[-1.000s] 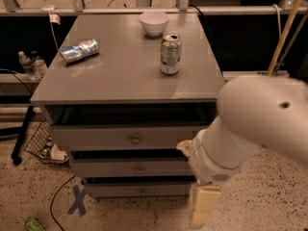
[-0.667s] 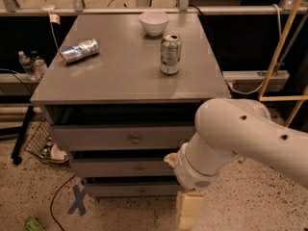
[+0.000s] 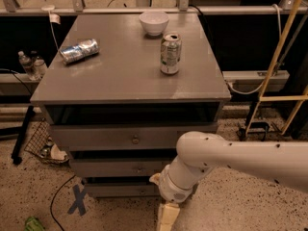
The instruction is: Open bottom drawer
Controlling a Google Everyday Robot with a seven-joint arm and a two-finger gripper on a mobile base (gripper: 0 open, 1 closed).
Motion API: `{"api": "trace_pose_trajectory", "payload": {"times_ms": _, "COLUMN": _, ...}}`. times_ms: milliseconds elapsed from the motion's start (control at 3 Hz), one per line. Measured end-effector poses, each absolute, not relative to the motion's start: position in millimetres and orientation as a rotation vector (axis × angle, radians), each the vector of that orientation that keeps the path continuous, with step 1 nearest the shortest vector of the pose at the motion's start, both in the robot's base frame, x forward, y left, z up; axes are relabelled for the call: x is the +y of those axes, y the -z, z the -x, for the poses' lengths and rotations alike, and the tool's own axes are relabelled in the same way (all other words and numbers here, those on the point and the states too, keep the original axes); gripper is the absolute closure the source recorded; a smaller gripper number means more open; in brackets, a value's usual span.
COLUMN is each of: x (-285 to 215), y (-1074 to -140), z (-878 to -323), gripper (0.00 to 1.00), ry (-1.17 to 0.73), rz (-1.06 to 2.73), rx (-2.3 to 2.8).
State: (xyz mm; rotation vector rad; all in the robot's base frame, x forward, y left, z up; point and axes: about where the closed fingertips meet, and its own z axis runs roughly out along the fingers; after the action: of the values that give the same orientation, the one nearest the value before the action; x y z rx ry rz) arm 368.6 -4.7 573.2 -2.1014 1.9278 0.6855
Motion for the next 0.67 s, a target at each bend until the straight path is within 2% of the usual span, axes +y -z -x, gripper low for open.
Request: {"api": "trace_pose_trajectory", "payload": {"times_ms": 667, "x": -16, "y": -540, "z": -380, "gripper": 0.0, "ry": -0.674, "rz": 2.108, "rx": 1.989}}
